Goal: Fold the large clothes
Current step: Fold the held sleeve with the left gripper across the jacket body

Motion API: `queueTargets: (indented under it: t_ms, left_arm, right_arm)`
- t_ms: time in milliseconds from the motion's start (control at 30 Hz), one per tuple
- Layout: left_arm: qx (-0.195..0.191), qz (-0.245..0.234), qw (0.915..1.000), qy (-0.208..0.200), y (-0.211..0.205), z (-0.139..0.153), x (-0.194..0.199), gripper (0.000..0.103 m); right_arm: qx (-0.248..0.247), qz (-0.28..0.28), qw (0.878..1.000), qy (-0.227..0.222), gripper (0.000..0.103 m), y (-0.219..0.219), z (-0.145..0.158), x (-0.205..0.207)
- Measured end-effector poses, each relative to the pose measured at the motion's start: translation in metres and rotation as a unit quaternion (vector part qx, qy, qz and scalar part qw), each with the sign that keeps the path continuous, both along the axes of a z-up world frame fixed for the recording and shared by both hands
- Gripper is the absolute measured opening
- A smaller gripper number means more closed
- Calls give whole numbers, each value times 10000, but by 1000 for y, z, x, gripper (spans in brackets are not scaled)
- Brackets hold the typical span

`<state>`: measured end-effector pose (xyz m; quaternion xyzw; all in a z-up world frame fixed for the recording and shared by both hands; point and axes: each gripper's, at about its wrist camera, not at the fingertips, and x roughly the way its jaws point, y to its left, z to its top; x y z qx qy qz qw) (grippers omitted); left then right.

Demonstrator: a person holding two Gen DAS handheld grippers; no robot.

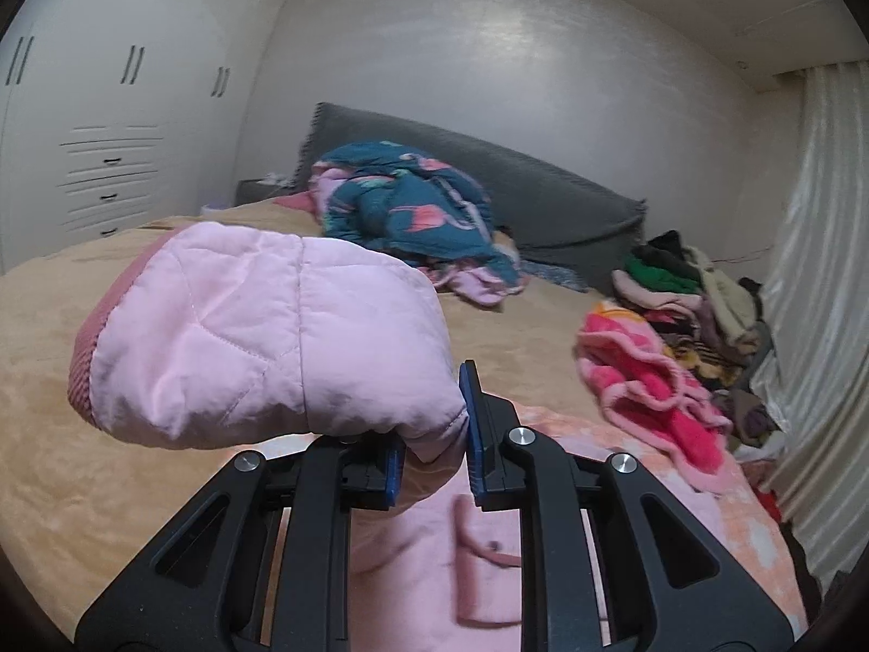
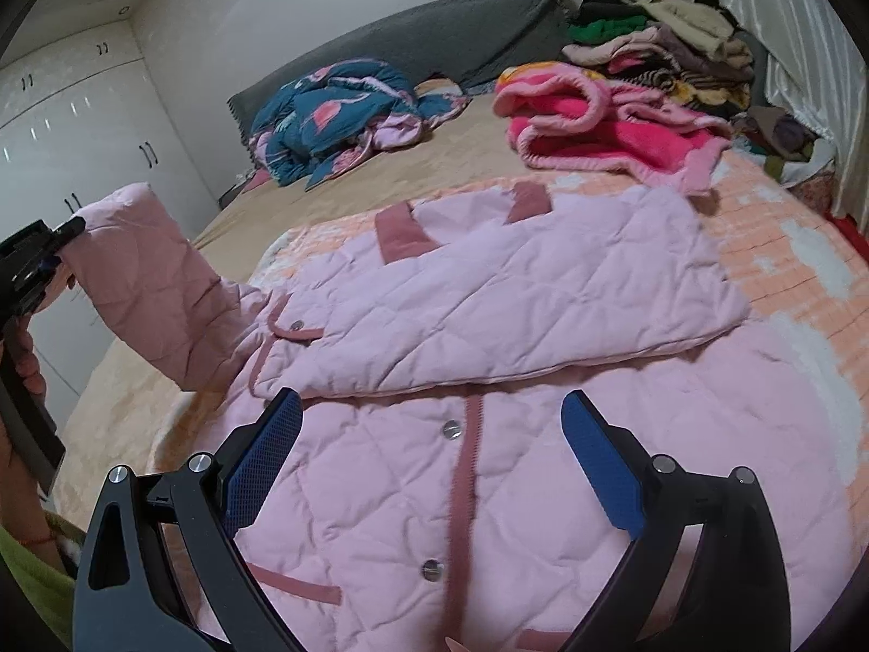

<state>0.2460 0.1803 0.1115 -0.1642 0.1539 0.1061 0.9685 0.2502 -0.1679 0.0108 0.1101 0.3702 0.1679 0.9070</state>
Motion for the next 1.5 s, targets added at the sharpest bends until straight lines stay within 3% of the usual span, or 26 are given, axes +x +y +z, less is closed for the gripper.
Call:
queueTargets:
  t_ms: [133,467,600,733,900,967,1233,1500]
  left_arm:
    - [-63,-340,9994,14,-32,-11,8,10]
    - [410,-1194,9919,158,-98,-26,28,10]
    - [662,-1616,9845,169,-127,-37,34,10]
    - [951,-2206,9703,272,-161,-53,41,10]
    - [1132,-2687,9553,487,-192,-74,48,10]
    - [968,-2846,9520,580,-196,-81,53,10]
    - [1042,-3053,9408,1039,-215,-112,65,10]
    - [1489,-3149,9258,1468,-239,-141,59,12]
  right_arm:
    - [-114,-141,9997,-131,96,-16,9,-7]
    - [-88,-607,9978,-256,96,-61,12,-15]
    - [-62,-846,9961,-253,96,-79,12,-17]
    - [-81,-1000,9946,-255,96,-92,11,-18]
    - [-124,-1208,9923,-232,96,-108,8,-21]
    - [-118,-1286,9914,-214,96,-114,6,-21]
    - [-84,-1563,9875,-206,96,-132,3,-23]
    - [-39,-1716,9850,-179,96,-141,2,-23]
